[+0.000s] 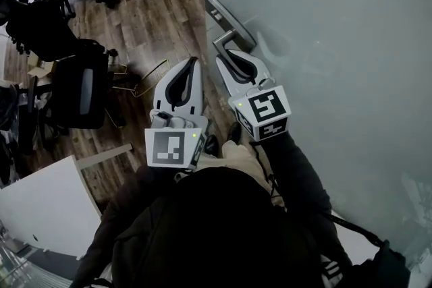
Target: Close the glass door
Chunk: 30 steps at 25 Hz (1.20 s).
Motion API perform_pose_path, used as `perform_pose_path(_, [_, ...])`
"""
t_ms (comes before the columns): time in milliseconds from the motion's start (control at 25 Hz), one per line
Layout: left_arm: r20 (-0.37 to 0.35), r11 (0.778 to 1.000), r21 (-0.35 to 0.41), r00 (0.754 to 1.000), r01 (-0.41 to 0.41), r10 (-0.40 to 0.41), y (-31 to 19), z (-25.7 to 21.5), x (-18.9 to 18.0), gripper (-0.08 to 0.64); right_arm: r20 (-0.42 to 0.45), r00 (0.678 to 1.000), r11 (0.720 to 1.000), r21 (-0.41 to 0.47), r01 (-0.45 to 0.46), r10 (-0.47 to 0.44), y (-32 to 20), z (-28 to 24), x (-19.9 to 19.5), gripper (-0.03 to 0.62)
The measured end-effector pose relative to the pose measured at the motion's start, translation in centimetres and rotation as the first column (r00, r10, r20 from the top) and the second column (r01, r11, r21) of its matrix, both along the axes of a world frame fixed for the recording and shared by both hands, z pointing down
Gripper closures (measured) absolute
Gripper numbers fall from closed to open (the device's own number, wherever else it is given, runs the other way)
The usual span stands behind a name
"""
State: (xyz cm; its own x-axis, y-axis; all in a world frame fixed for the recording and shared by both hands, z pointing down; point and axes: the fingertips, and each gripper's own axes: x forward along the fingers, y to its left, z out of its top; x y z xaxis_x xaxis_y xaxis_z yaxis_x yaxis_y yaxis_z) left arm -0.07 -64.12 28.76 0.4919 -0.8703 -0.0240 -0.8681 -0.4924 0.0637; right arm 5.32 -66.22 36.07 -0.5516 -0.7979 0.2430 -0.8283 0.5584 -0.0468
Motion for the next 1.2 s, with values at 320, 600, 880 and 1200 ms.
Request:
perform_pose_path(320, [-0.006, 0.993, 0.012, 0.993, 0.121, -0.121, 6.4, -1.6, -6.2, 0.563, -0.009, 0.993, 0.992, 0.011, 0.122, -0.122, 6.9, -1.8, -7.4, 0.528])
perform_pose_path(600, [-0.003, 0.96, 0.018, 0.96, 0.281, -0.281, 12.6, -2.2, -10.9, 0.563, 0.004, 0.973, 0.973, -0.002, 0.229, -0.229, 12.1, -2.1, -13.0, 0.528])
perform_pose_path(880, [0.008, 0.914, 0.02, 0.914, 0.405, -0.405, 18.9, -1.1, -15.7, 0.563, 0.01, 0.953, 0.953, 0.004, 0.302, -0.302, 16.7, -1.0, -17.1, 0.528])
perform_pose_path(1200, [-0.009, 0.891, 0.031, 0.891, 0.453, -0.453, 26.4, -1.5, -21.0, 0.563, -0.001, 0.93, 0.93, 0.01, 0.368, -0.368, 22.6, -1.2, -22.1, 0.529])
